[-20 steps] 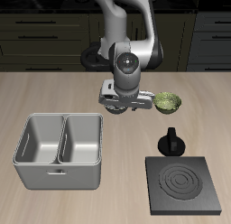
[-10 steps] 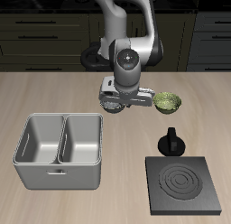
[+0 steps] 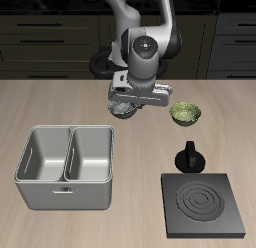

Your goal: Place the black bowl on the flat stove and turn on the flat stove

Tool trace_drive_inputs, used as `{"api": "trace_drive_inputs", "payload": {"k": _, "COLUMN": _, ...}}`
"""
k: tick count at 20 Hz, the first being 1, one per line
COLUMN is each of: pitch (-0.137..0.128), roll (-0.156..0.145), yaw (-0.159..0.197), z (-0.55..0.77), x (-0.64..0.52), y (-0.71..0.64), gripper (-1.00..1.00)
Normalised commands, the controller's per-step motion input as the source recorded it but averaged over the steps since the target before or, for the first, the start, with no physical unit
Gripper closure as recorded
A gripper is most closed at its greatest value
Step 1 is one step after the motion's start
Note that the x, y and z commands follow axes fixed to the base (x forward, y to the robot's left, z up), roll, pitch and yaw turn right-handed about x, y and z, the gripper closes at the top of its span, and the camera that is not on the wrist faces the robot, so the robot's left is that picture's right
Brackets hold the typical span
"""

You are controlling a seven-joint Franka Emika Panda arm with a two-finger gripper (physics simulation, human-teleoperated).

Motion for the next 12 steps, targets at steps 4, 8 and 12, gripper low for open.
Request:
{"api": "trace_drive_inputs", "payload": {"k": 4, "pitch": -0.093, "roll": 0.004, "yaw": 0.045, "z": 0.53, "x": -0.05, "y": 0.00, "gripper": 1.00}}
{"api": "trace_drive_inputs", "payload": {"k": 8, "pitch": -0.108, "roll": -0.003, "yaw": 0.036, "z": 0.69, "x": 0.04, "y": -0.05, "gripper": 1.00}}
{"api": "trace_drive_inputs", "payload": {"k": 12, "pitch": -0.095, "roll": 0.001, "yaw": 0.026, "z": 0.58, "x": 0.01, "y": 0.01, "gripper": 1.00}}
